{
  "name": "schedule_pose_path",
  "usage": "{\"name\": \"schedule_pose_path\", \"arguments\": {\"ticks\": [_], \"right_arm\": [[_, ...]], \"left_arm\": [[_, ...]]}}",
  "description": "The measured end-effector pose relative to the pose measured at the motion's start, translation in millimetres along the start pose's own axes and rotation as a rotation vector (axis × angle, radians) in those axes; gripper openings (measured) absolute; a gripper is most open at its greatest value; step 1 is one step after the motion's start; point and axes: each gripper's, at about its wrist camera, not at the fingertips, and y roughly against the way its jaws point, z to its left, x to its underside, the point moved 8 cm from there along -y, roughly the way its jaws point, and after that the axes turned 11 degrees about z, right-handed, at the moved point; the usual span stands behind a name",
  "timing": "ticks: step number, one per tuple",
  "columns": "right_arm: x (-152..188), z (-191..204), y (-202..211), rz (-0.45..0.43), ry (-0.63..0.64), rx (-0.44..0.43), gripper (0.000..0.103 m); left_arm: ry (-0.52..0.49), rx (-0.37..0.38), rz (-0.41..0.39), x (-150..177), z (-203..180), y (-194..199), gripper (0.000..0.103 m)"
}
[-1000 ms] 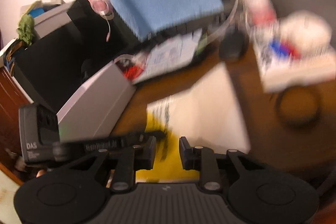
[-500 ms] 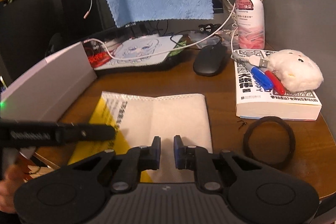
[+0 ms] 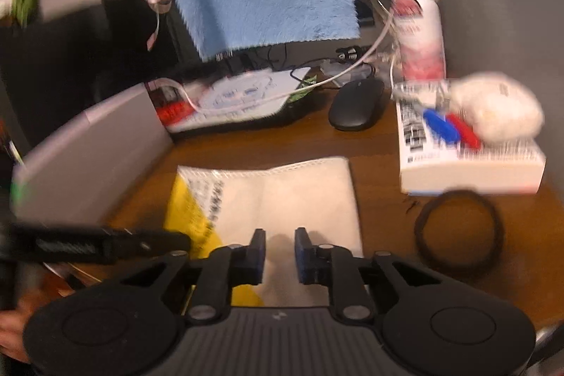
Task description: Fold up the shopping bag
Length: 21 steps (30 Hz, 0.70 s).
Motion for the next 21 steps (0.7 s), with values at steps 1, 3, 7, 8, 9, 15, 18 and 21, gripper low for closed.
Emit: {"name": "schedule_pose_path", "arguments": {"ticks": [1, 3, 7, 8, 9, 15, 18, 21], "right_arm": [[-1.7, -3.1, 6.6, -0.016, -0.033, -0.038, 0.022], [-5.7, -10.3, 20.3, -0.049, -0.092, -0.093, 0.026], [-12.9, -30.8, 39.6, -0.095, -0.145, -0.068, 0.036], [-12.6, -35.6, 38.6, -0.084, -0.167, -0.080, 0.036], [-11.0, -40.1, 35.2, -0.063, -0.196, -0.096, 0.036], [-3.9, -49.3, 16.5, 0.006, -0.293, -0.209, 0.036], [-1.5, -47.6, 12.9, 0.015, -0.318, -0.258, 0.031], [-0.4, -43.2, 12.9, 0.017, -0.341, -0.337, 0.016]], "left_arm": [[-0.001, 0.001, -0.001, 0.4, 0.4, 0.2, 0.007], [0.002, 0.004, -0.004, 1.1, 0.4, 0.3, 0.007], [0.000, 0.001, -0.008, 1.6, -0.2, 0.9, 0.007], [0.003, 0.004, -0.009, 1.8, 0.2, 1.1, 0.007], [0.007, 0.008, -0.010, 1.9, 0.7, 1.2, 0.007], [0.030, 0.041, -0.003, 1.2, 5.3, 1.5, 0.007], [0.031, 0.043, -0.005, 1.5, 5.2, 2.0, 0.007], [0.032, 0.045, -0.009, 1.9, 5.1, 2.3, 0.007]]}}
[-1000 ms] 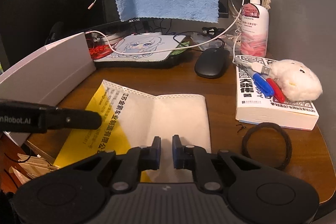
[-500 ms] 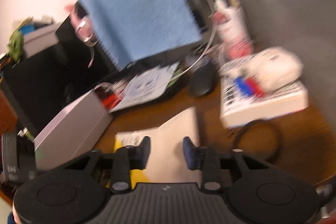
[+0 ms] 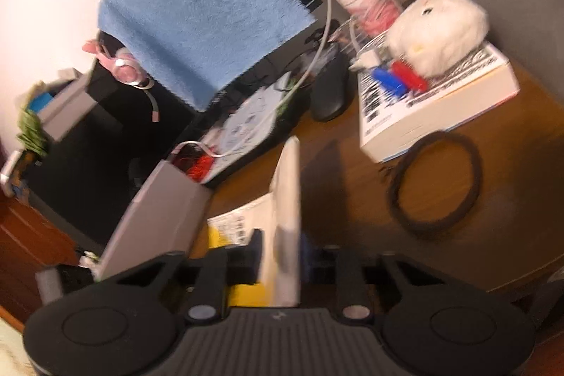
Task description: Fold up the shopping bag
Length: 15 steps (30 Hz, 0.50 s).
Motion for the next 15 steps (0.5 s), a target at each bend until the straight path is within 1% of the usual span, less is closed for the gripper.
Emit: {"name": "schedule_pose_path", "arguments": {"ticks": [2, 4, 8, 15], "right_arm": [[0.2, 7.2, -0.8, 0.000, -0.004, -0.049, 0.016], [0.8, 16.5, -1.5, -0.002, 0.012, -0.067, 0.016], [4.1, 35.6, -6.6, -0.003, 0.084, -0.037, 0.016], [12.5, 54.6, -17.3, 0.020, 0.150, -0.016, 0.020]], "left_arm": [[0.003, 0.003, 0.000, -0.2, 0.2, 0.0, 0.007], [0.004, 0.006, 0.001, -0.3, 0.7, 0.2, 0.007], [0.004, 0.006, -0.001, 0.1, 0.9, 0.9, 0.007], [0.006, 0.009, -0.004, 0.2, 1.7, 1.0, 0.007]]}}
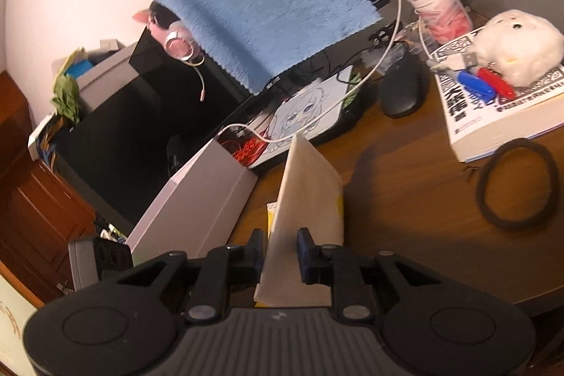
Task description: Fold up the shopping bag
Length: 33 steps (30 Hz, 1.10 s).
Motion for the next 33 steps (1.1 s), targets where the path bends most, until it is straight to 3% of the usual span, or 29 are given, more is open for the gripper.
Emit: {"name": "schedule_pose_path", "arguments": {"ticks": [13, 17, 21, 23, 27, 30, 33], "right_arm": [[13.8, -2.0, -27.6, 0.088, -0.058, -0.080, 0.022], [18.6, -7.9, -34.9, 0.102, -0.088, -0.082, 0.015], [21.4, -6.8, -38.0, 0.107, -0.054, -0.038, 0.012], [24.0, -4.9, -41.2, 0.115, -0.005, 0.024, 0.000], [27.9, -1.4, -44.4, 0.129, 0.050, 0.084, 0.000], [29.2, 1.2, -45.4, 0.141, 0.081, 0.117, 0.000], [30.7, 6.9, -46.3, 0.137, 0.123, 0.159, 0.000]], "left_arm": [[-0.002, 0.004, -0.003, 0.4, 1.2, 0.5, 0.007], [-0.001, 0.010, -0.004, 0.9, 2.2, 0.7, 0.006], [0.011, 0.016, -0.003, 0.9, 3.6, 1.6, 0.003], [0.030, 0.027, -0.002, 1.1, 6.0, 4.0, 0.003], [0.046, 0.016, -0.030, 0.4, 9.0, 19.8, 0.003], [0.011, -0.021, -0.106, -7.5, 2.0, 43.0, 0.019], [-0.069, -0.069, -0.163, -22.2, -14.3, 53.9, 0.021]]}}
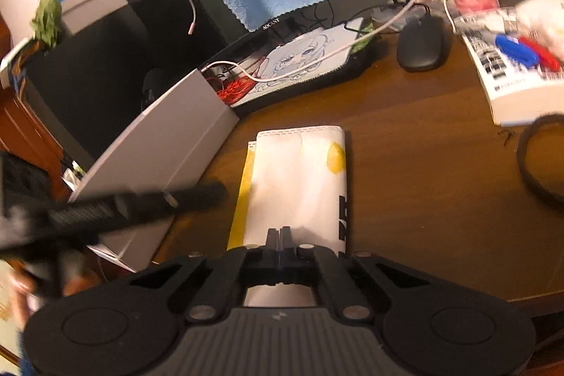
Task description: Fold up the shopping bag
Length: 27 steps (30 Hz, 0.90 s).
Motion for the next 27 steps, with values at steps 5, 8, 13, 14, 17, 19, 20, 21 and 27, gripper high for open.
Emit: {"name": "schedule_pose_path", "arguments": {"ticks": [5, 8, 13, 14, 17, 19, 20, 21, 27], "right_arm": [[1.3, 5.6, 0.8, -0.008, 0.038, 0.044, 0.000], [0.2, 5.1, 0.7, -0.003, 0.031, 0.040, 0.000], [0.9, 6.7, 0.0, -0.006, 0.045, 0.041, 0.000], [1.0, 7.5, 0.1, -0.006, 0.051, 0.043, 0.000], [0.0, 10.2, 0.6, -0.012, 0.063, 0.046, 0.000], [0.2, 12.1, 2.3, -0.023, 0.071, 0.045, 0.000], [-0.1, 13.6, 4.5, -0.030, 0.080, 0.044, 0.003], [-1.1, 15.6, 7.8, -0.036, 0.092, 0.044, 0.005], [-18.8, 24.1, 19.5, -0.069, 0.197, 0.154, 0.013]], "left_arm": [[-0.083, -0.069, 0.071, -19.1, -11.6, -41.0, 0.010], [-0.097, -0.113, 0.111, -19.5, -7.1, -62.0, 0.006], [-0.105, -0.118, 0.124, -9.4, 2.4, -70.8, 0.006], [-0.099, -0.110, 0.126, -7.8, 4.5, -72.3, 0.006], [-0.075, -0.080, 0.128, -4.5, 10.7, -75.3, 0.007], [-0.068, -0.068, 0.124, -3.4, 12.3, -75.1, 0.007], [-0.069, -0.064, 0.121, -2.9, 12.7, -74.9, 0.007], [-0.067, -0.059, 0.118, -2.6, 13.0, -74.8, 0.007], [-0.061, -0.047, 0.105, -1.3, 13.0, -74.6, 0.007]]}}
